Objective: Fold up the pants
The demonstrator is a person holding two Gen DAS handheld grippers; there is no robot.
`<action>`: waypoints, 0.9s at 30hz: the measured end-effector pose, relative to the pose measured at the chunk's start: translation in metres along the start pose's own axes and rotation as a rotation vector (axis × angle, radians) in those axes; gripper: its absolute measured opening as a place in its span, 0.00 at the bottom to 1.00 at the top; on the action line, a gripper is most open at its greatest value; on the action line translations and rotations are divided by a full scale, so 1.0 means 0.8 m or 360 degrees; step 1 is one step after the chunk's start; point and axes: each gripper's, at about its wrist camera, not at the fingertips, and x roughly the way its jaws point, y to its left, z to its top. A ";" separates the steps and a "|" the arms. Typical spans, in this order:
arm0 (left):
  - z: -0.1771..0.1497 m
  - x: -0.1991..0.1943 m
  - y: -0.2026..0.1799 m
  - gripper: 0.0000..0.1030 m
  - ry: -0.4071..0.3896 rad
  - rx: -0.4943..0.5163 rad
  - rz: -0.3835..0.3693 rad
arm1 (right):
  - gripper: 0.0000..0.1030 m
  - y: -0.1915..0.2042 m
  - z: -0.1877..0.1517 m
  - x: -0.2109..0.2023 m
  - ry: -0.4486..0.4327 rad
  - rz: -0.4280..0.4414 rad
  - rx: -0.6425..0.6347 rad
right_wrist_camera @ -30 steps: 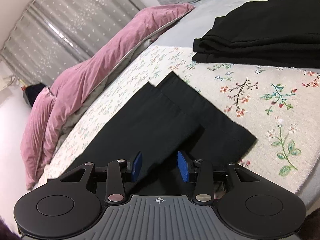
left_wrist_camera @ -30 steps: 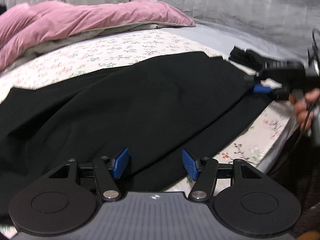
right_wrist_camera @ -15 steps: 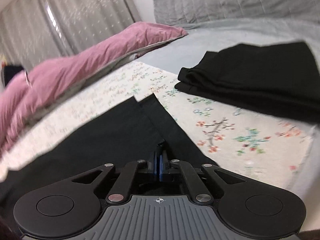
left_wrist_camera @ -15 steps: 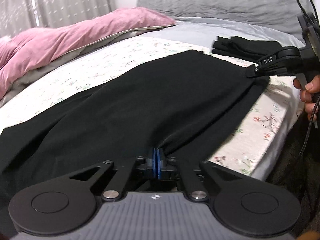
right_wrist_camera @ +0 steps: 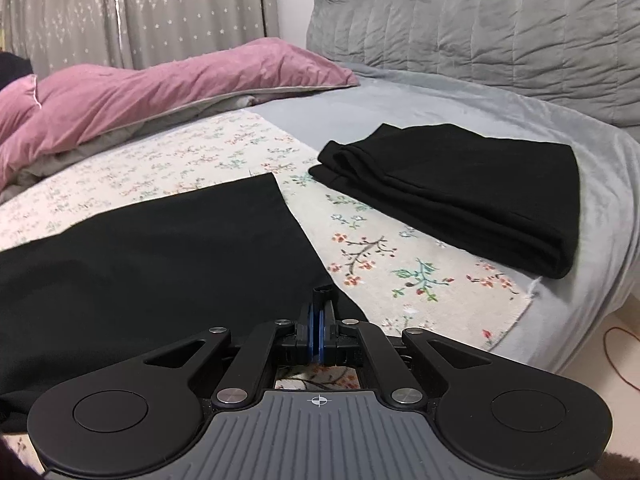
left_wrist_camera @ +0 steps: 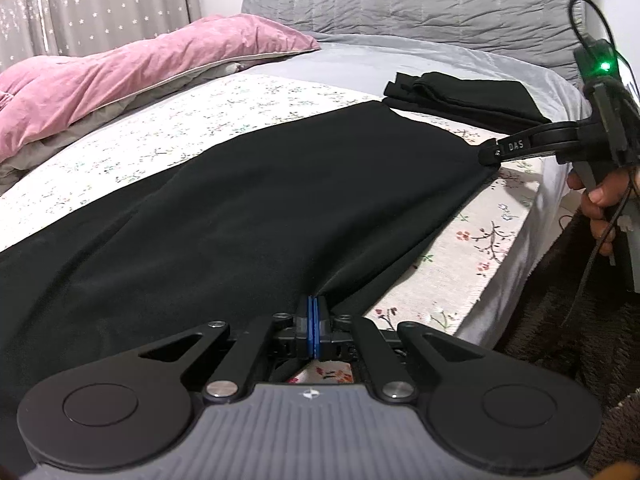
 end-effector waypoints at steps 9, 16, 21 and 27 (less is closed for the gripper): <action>0.008 -0.027 0.022 0.82 -0.0137 -0.0034 -0.0027 | 0.32 -0.005 0.012 -0.007 0.0034 -0.0001 0.0003; 0.029 -0.046 0.121 0.88 -0.0156 -0.0190 0.0308 | 0.47 -0.008 0.046 -0.009 -0.0023 0.0094 -0.0055; 0.035 -0.034 0.225 0.92 -0.0042 -0.0381 0.0623 | 0.47 0.008 0.072 0.018 0.0015 0.0184 -0.0105; 0.039 0.001 0.327 0.92 0.0097 -0.0455 0.0829 | 0.47 0.025 0.109 0.079 0.0100 0.0190 -0.0059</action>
